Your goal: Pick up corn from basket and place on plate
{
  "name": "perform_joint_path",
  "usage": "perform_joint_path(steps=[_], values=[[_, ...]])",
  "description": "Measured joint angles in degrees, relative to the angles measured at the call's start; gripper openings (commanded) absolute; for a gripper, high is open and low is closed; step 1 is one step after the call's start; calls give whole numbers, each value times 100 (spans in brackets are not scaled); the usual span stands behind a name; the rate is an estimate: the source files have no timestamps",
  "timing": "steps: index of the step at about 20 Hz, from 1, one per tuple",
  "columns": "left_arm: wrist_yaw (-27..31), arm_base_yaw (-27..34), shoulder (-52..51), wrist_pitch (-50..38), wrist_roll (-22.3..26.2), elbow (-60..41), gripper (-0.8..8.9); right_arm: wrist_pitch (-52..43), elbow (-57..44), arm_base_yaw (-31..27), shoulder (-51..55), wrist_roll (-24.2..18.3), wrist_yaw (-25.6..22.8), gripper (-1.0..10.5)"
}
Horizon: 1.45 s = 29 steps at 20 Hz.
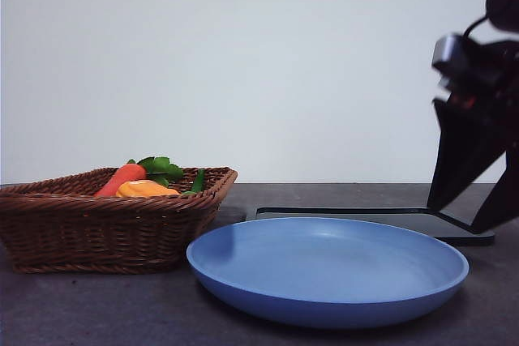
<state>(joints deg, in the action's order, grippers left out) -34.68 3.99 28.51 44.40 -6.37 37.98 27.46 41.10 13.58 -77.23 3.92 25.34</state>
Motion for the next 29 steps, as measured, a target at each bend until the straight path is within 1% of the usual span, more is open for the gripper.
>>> perform_joint_path(steps=[2,8,12,15,22,25,29], values=[[0,0,0,0,0,0,402,-144,2,109,-254,4,2,279],[0,0,0,0,0,0,403,-308,2,391,-546,9,4,137],[0,0,0,0,0,0,403,-297,2,404,-625,22,4,81],[0,0,0,2,-4,0,403,-293,4,404,-691,83,17,8],[0,0,0,0,-42,0,402,-304,15,402,-675,284,33,2],[0,-20,7,-7,-63,-2,402,-17,15,313,-337,348,-15,2],[-2,-249,291,-374,-291,0,402,723,15,90,739,343,-363,2]])
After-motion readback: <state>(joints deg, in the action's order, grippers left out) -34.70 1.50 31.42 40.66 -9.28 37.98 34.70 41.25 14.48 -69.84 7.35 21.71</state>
